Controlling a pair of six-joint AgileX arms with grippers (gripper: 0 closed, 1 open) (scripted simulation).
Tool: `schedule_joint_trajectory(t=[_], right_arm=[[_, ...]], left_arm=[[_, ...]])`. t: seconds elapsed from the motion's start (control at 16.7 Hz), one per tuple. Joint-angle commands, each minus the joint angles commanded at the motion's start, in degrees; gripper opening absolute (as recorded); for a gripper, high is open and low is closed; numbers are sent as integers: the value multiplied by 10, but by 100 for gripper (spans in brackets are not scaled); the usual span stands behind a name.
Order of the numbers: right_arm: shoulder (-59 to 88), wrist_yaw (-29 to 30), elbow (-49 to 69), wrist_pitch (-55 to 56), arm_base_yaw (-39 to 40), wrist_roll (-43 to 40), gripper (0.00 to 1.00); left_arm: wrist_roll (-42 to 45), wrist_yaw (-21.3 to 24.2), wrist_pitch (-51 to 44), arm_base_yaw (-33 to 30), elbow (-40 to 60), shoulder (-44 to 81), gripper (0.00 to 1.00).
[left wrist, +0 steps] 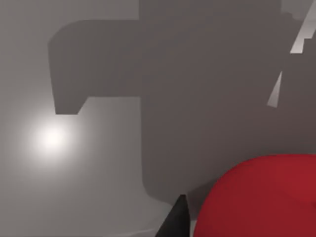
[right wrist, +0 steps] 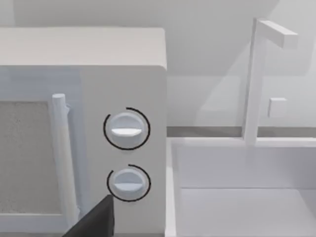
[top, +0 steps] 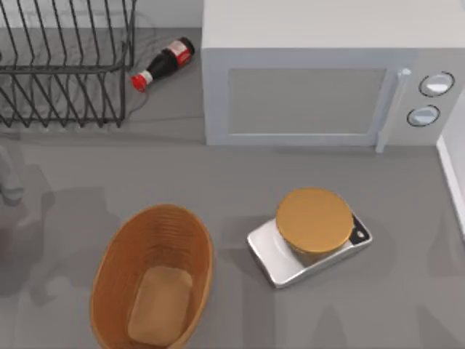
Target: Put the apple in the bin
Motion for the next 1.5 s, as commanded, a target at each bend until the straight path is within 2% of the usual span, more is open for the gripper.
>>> schedule_joint_trajectory(t=[0.36, 0.9, 1.32, 1.5], right_arm=[[0, 0, 0, 0, 0, 0, 100], [0, 0, 0, 0, 0, 0, 100], [0, 0, 0, 0, 0, 0, 100], [0, 0, 0, 0, 0, 0, 100]], left_arm=[[0, 2, -51, -1, 40, -20, 0], [-4, 1, -323, -4, 230, -93, 0], [-6, 1, -340, -3, 245, -100, 0], [-42, 3, -340, -21, 245, -103, 0]])
